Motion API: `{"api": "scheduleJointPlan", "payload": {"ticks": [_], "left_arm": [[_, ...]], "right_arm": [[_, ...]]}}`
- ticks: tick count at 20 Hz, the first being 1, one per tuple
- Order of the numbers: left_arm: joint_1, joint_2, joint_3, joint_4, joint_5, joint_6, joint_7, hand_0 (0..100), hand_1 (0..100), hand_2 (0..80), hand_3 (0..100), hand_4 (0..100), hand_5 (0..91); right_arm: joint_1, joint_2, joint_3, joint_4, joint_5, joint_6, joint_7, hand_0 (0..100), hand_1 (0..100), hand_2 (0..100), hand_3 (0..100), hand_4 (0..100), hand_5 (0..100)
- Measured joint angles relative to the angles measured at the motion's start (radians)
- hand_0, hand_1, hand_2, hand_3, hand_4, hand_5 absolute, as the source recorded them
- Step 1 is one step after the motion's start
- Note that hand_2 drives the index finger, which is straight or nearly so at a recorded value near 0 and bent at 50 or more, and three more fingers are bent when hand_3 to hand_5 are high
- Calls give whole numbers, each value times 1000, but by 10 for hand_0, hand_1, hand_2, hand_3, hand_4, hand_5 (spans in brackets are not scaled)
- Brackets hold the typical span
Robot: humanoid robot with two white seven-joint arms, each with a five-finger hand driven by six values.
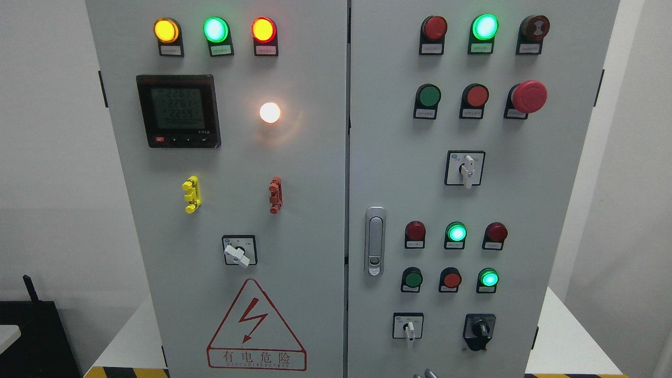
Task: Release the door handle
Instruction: 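Raise the right hand from below toward the silver door handle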
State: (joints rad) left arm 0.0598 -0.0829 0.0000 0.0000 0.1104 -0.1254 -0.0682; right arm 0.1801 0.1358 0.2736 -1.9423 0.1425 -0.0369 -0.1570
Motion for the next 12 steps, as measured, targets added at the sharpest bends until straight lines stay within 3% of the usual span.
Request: {"api": "scheduleJointPlan", "payload": {"ticks": [1,4,6,8,9,11,12], "left_arm": [[0,0,0,0,0,0,0,120,389,0,0,0,0],[0,0,0,0,0,0,0,120,389,0,0,0,0],[0,0,0,0,0,0,0,120,389,0,0,0,0],[0,0,0,0,0,0,0,120,389,0,0,0,0],[0,0,0,0,0,0,0,120,389,0,0,0,0],[0,0,0,0,0,0,0,120,389,0,0,0,0],[0,0,0,0,0,0,0,120,389,0,0,0,0]], "right_arm": [[0,0,0,-1,9,-5,0,451,147,73,417,308,186],[-3,0,0,-3,60,-36,2,442,176,61,466,381,301],[-9,0,0,-4,117,-61,3,415,246,45,523,454,387],[-20,0,0,-5,204,-76,-20,400,347,2,726,602,562],[-29,0,-1,-6,255,-78,-44,403,350,0,730,606,570],[-50,1,-1,-6,362,-73,-84,419,421,0,916,812,798],[-61,1,-1,-6,420,-63,-98,422,438,0,958,858,846]]}}
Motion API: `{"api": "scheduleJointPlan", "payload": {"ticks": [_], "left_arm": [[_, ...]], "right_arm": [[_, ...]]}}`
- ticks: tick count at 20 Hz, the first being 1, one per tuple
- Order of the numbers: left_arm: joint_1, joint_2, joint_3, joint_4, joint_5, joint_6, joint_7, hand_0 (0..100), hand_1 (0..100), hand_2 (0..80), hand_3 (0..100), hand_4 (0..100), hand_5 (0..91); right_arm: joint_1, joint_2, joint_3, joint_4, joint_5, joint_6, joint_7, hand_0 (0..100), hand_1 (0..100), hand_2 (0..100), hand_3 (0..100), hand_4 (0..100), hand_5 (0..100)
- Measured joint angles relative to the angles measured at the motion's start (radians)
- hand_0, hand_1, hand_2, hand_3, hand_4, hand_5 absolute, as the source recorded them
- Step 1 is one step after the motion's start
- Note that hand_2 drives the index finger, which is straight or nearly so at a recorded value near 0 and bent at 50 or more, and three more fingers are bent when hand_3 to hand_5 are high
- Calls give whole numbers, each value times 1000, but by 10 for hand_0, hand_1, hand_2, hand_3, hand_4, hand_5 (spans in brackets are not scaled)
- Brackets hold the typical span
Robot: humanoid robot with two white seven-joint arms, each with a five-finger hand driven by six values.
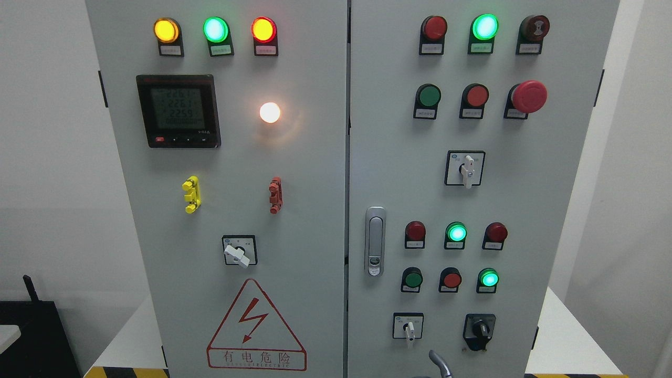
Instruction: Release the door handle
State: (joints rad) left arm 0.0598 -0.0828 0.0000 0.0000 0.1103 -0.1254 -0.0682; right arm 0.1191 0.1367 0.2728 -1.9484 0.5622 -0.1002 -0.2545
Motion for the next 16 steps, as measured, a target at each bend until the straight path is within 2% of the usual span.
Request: {"api": "scheduleJointPlan", "payload": {"ticks": [1,2,4,5,7,16], "left_arm": [[0,0,0,0,0,0,0,120,389,0,0,0,0],[0,0,0,0,0,0,0,120,389,0,0,0,0],[0,0,0,0,0,0,0,120,389,0,0,0,0],[0,0,0,0,0,0,0,120,389,0,0,0,0],[0,0,0,0,0,0,0,120,389,0,0,0,0],[0,0,0,0,0,0,0,120,389,0,0,0,0]], "right_arm": [[-11,0,0,0,54,7,-9,425,459,0,1000,939,946],[-21,0,1,0,112,15,-17,419,477,0,1000,983,978],[-49,1,1,1,220,21,-30,403,487,8,1000,1000,987],[-59,1,3,3,264,23,-36,401,488,102,1000,1000,986],[-93,1,10,12,348,23,-54,382,492,125,1000,1000,981],[-239,3,50,93,685,41,-75,353,471,97,1000,1000,973]]}}
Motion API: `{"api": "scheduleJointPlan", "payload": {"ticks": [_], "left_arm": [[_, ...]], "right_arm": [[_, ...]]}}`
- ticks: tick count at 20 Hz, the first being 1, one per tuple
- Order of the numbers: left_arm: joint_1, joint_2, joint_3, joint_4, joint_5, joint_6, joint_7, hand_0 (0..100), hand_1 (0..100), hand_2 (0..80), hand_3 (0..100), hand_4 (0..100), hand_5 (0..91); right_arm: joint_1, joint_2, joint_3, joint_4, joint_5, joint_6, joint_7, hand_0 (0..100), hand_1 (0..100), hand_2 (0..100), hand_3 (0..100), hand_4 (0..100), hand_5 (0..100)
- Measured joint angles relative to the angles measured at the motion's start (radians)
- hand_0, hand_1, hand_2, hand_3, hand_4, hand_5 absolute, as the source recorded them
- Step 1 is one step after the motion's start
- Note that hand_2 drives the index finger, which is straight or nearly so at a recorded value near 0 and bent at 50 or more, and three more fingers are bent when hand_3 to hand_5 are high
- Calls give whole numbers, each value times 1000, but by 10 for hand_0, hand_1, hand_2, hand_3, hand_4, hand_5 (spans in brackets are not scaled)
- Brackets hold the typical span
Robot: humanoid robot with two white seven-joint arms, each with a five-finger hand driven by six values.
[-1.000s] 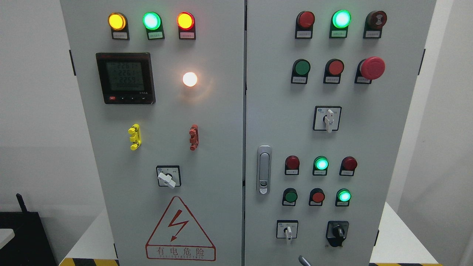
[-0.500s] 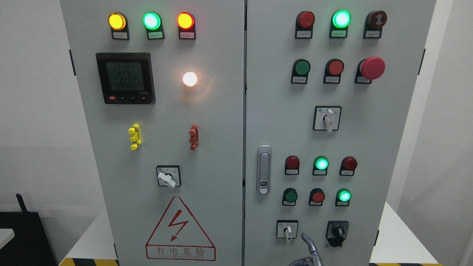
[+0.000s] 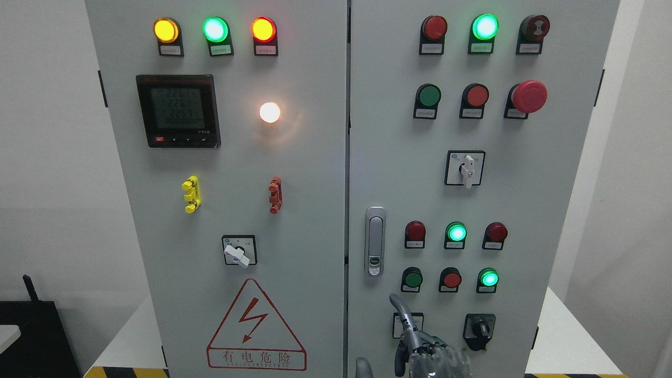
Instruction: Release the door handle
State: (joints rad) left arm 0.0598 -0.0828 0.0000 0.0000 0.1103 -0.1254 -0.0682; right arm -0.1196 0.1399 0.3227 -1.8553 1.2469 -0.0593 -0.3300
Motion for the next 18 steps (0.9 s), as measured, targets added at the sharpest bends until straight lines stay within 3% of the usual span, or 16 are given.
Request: {"api": "scheduleJointPlan", "payload": {"ticks": [9,18], "left_arm": [[0,0,0,0,0,0,0,120,389,0,0,0,0],[0,0,0,0,0,0,0,120,389,0,0,0,0]], "right_arm": [[-118,2,24,114,127,132,-4,372,425,103,1000,1000,973],[-159,3,18,189,150,206,39,392,413,112,1000,1000,973]]}}
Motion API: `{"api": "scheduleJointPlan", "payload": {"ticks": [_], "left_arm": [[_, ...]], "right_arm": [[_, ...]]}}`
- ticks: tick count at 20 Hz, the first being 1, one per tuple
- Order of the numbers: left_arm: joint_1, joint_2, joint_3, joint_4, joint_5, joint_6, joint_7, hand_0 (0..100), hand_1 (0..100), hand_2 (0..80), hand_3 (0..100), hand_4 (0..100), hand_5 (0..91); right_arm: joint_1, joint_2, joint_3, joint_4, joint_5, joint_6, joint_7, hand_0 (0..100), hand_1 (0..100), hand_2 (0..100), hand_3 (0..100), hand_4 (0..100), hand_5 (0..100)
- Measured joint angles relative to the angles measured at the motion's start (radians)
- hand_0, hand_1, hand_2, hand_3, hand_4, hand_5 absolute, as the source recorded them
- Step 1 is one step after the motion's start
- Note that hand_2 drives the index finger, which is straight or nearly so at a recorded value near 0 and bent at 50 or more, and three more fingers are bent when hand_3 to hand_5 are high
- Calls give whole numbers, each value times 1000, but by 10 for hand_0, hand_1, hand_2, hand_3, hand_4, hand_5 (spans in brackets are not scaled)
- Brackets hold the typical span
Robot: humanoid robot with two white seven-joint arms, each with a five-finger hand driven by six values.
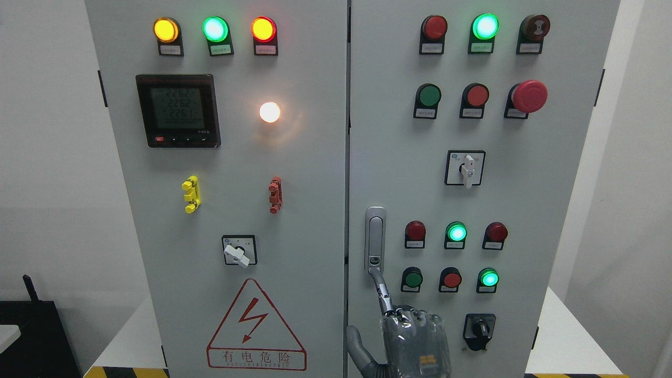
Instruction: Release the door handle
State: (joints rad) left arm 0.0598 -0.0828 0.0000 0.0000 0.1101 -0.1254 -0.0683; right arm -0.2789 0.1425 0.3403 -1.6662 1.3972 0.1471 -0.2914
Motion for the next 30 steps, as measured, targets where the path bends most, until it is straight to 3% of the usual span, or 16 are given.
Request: {"api": "scheduleJointPlan", "payload": {"ticks": [9,30], "left_arm": [[0,0,0,0,0,0,0,120,389,0,0,0,0],[0,0,0,0,0,0,0,120,389,0,0,0,0]], "right_arm": [[-12,1,-17,33,1,4,28,396,410,112,1000,1000,975],[-32,2,-31,55,2,-2,39,397,405,127,1000,1000,975]]}}
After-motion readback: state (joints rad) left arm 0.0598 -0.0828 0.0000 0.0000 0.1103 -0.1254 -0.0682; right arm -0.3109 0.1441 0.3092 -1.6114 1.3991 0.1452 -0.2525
